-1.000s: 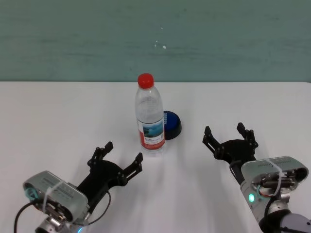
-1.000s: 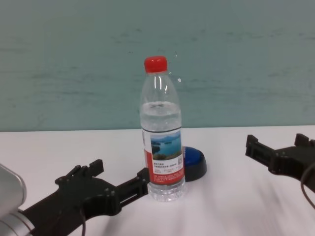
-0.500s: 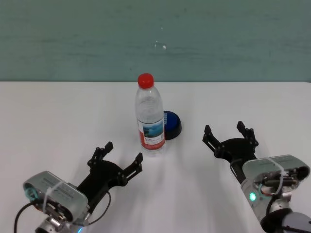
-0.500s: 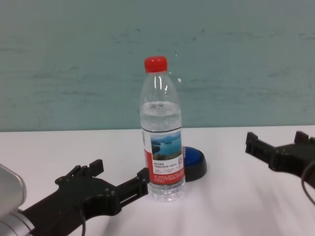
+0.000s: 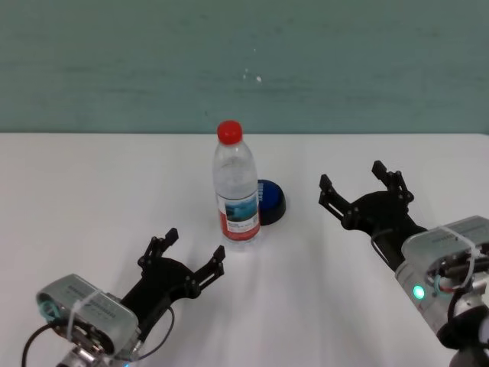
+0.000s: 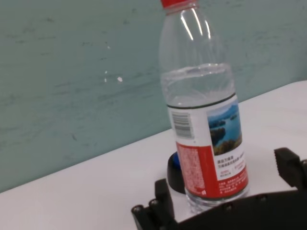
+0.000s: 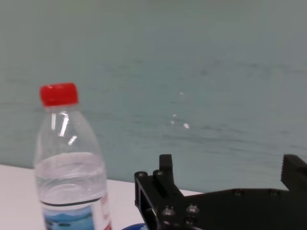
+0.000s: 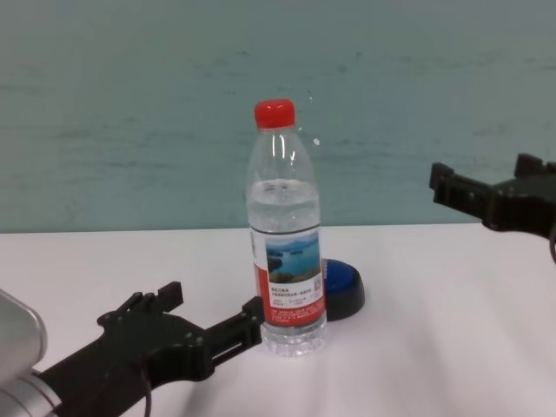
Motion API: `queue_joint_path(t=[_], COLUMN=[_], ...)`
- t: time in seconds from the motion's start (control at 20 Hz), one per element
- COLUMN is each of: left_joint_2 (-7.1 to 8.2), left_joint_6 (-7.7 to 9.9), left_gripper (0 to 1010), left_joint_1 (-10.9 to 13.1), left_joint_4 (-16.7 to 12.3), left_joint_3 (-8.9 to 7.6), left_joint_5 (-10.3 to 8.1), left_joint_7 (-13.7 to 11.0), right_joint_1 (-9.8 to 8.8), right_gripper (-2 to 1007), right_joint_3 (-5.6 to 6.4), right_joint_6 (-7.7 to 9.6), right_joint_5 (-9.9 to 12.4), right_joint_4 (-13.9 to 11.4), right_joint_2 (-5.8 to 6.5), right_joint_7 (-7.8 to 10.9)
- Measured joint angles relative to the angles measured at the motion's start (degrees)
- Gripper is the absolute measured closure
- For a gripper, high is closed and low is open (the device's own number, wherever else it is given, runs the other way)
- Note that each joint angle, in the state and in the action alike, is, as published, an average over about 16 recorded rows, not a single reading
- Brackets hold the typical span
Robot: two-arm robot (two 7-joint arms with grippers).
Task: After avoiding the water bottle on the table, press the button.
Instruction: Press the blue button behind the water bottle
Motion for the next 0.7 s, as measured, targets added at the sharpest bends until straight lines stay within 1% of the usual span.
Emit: queue_joint_path(t=[0.2, 0.4, 0.55, 0.7], left_joint_2=[0.0, 0.0, 0.0, 0.0], left_joint_6=[0.0, 0.0, 0.0, 0.0], left_gripper=[10, 10, 10, 10], left_joint_1=[0.0, 0.0, 0.0, 0.0], left_joint_4=[0.0, 0.0, 0.0, 0.0], left_joint_3=[0.0, 0.0, 0.0, 0.0], left_joint_5=[0.0, 0.0, 0.0, 0.0], left_joint_7=[0.0, 0.0, 0.0, 0.0], right_joint_1=[-0.21, -0.88, -1.56, -2.29], right_gripper=[2, 2, 2, 2], right_joint_3=[0.17, 0.2, 0.09, -0.12], right_joint_6=[1.55, 2.97, 3.61, 3.92], right_joint_5=[0.2, 1.2, 2.1, 3.2], right_joint_4=[-2.6, -4.8, -6.1, -7.1], right_joint_2=[1.89, 4.04, 5.81, 7.59], right_joint_7=[3.7, 7.36, 9.84, 11.9])
